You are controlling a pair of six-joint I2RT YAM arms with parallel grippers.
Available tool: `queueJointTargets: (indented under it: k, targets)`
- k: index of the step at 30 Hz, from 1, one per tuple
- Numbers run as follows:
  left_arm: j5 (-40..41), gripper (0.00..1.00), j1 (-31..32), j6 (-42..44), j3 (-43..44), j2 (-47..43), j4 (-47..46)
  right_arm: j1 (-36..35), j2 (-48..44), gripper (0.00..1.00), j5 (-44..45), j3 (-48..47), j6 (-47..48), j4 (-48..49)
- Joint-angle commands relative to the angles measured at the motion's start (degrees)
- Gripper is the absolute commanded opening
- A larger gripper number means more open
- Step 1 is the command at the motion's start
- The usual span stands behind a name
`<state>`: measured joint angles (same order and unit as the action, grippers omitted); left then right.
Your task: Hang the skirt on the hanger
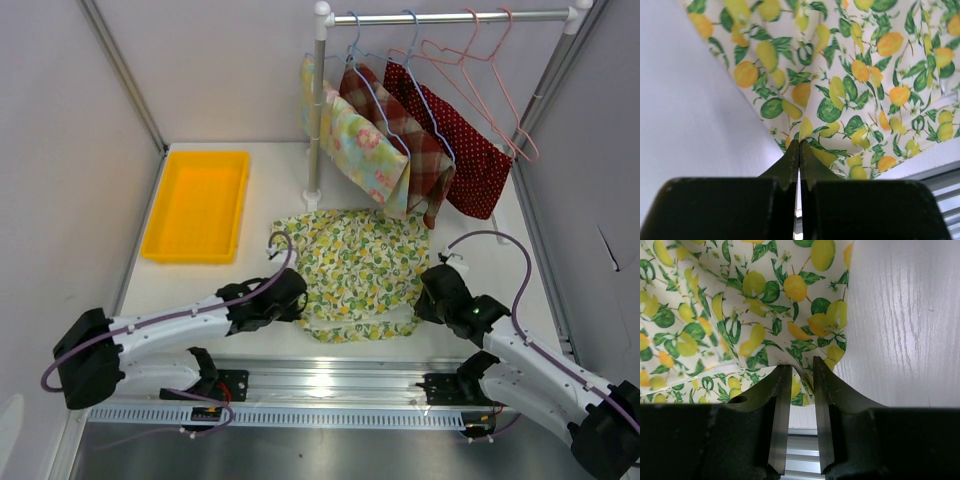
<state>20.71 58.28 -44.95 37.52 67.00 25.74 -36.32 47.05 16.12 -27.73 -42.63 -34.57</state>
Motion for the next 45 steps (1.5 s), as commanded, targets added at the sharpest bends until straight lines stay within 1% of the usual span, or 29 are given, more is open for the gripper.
queueJointTargets:
  k: [1, 2, 5, 8, 11, 12, 14, 15, 17, 18, 19, 21, 22, 25, 26, 28, 29, 31, 32, 33, 34, 35, 37, 40, 41, 42, 43, 44, 45]
  targets:
    - [-1.7, 0.0, -3.3, -6.0, -4.6, -7.2, -1.3, 0.3, -0.6, 0.29, 0.7, 0.7, -1.4, 2.0]
    - [-2.2, 0.0, -3.9, -6.9, -7.9, -9.0, -1.3, 0.3, -0.8, 0.28, 0.7, 0.7, -1.6, 2.0]
    - [-2.8, 0.0, -6.0, -10.8, -12.2, -14.9, -0.7, 0.1, -2.2, 0.29, 0.0, 1.1, -1.9, 1.9]
    - [-3.8, 0.0, -8.4, -13.4, -15.5, -20.0, -0.4, 0.0, -4.1, 0.32, -0.7, 1.4, -2.3, 1.4]
    - [-6.4, 0.0, -11.6, -12.9, -17.6, -22.2, -2.4, -0.2, -7.9, 0.4, -1.6, 1.6, -3.0, 0.6]
    - [-6.9, 0.0, -11.7, -12.3, -17.8, -22.1, -2.4, -0.2, -10.0, 0.45, -2.0, 1.6, -2.8, 0.5]
    - [-7.2, 0.0, -11.6, -11.1, -17.6, -21.7, -2.5, -0.2, -12.1, 0.49, -3.3, 1.2, -2.8, -0.1]
    - [-7.7, 0.04, -11.7, -10.0, -17.5, -21.8, -2.6, -0.2, -14.0, 0.51, -3.6, 1.0, -2.7, -0.3]
    - [-8.0, 0.2, -11.7, -9.4, -17.0, -22.2, -2.7, -0.2, -15.5, 0.54, -4.2, 0.4, -2.8, -1.1]
    - [-8.4, 0.23, -11.7, -8.2, -16.6, -23.1, -2.7, -0.2, -15.9, 0.55, -4.2, -0.4, -2.7, -1.5]
    - [-8.3, 0.3, -11.7, -8.0, -16.0, -23.7, -2.3, -0.2, -15.9, 0.55, -4.0, -0.8, -2.6, -2.1]
    - [-8.5, 0.41, -11.7, -7.4, -15.0, -25.2, -0.5, -0.2, -15.2, 0.57, -3.9, -1.4, -2.4, -2.1]
    - [-8.3, 0.52, -11.7, -7.2, -13.5, -26.6, 0.4, -0.2, -14.1, 0.57, -3.9, -1.4, -2.5, -1.9]
    - [-6.9, 0.64, -11.9, -6.6, -11.6, -26.8, 2.5, 0.0, -11.9, 0.6, -3.6, -1.0, -2.4, 0.1]
    - [-6.2, 0.65, -12.8, -6.5, -10.8, -25.8, 2.8, 0.2, -9.8, 0.6, -3.7, -0.9, -2.1, 1.0]
    - [-6.3, 0.65, -14.3, -4.9, -9.4, -22.7, 1.8, 1.1, -6.9, 0.63, -4.0, -0.6, -1.3, 4.0]
    - [-5.9, 0.65, -16.2, -4.5, -8.7, -18.6, 1.0, 1.8, -3.3, 0.63, -4.0, -0.7, -0.6, 4.8]
    - [-6.4, 0.64, -18.4, -2.5, -7.5, -14.6, -2.1, 4.6, 0.0, 0.64, -5.0, -0.8, 0.4, 7.0]
    - [-6.0, 0.64, -19.9, -2.0, -6.2, -10.5, -3.1, 5.5, 2.2, 0.66, -5.7, -0.6, 0.9, 8.1]
    - [-5.7, 0.64, -20.7, -0.6, -5.6, -8.5, -3.9, 6.6, 3.1, 0.67, -6.4, -0.3, 1.8, 9.1]
    - [-5.7, 0.64, -23.6, 1.5, -4.0, -0.5, -6.9, 11.5, 5.4, 0.68, -9.9, -0.1, 3.2, 12.3]
    - [-5.9, 0.64, -23.7, 2.0, -3.6, -0.5, -7.5, 11.5, 6.0, 0.68, -10.0, 0.0, 3.7, 13.0]
    - [-7.3, 0.63, -26.1, 3.5, -2.1, 4.4, -8.9, 13.9, 7.9, 0.7, -11.8, -0.5, 4.3, 14.3]
    - [-7.8, 0.62, -27.6, 5.6, 1.1, 8.1, -11.1, 14.7, 12.1, 0.7, -13.4, -0.7, 4.7, 16.6]
    - [-7.6, 0.6, -27.7, 6.3, 2.4, 11.2, -10.9, 14.7, 14.0, 0.7, -13.6, -0.5, 4.6, 17.9]
    - [-7.8, 0.58, -27.9, 7.1, 5.5, 12.9, -10.4, 14.7, 14.9, 0.69, -13.6, -0.4, 4.4, 18.5]
    - [-7.8, 0.56, -28.5, 7.8, 6.7, 14.5, -10.0, 15.0, 16.0, 0.69, -13.7, -0.4, 4.4, 19.1]
    - [-7.9, 0.49, -29.0, 8.8, 7.5, 16.0, -9.8, 15.1, 16.9, 0.69, -13.7, -0.5, 4.5, 20.0]
    - [-8.3, 0.45, -29.4, 9.3, 9.2, 18.5, -9.9, 15.3, 18.7, 0.69, -13.8, -0.5, 4.7, 20.4]
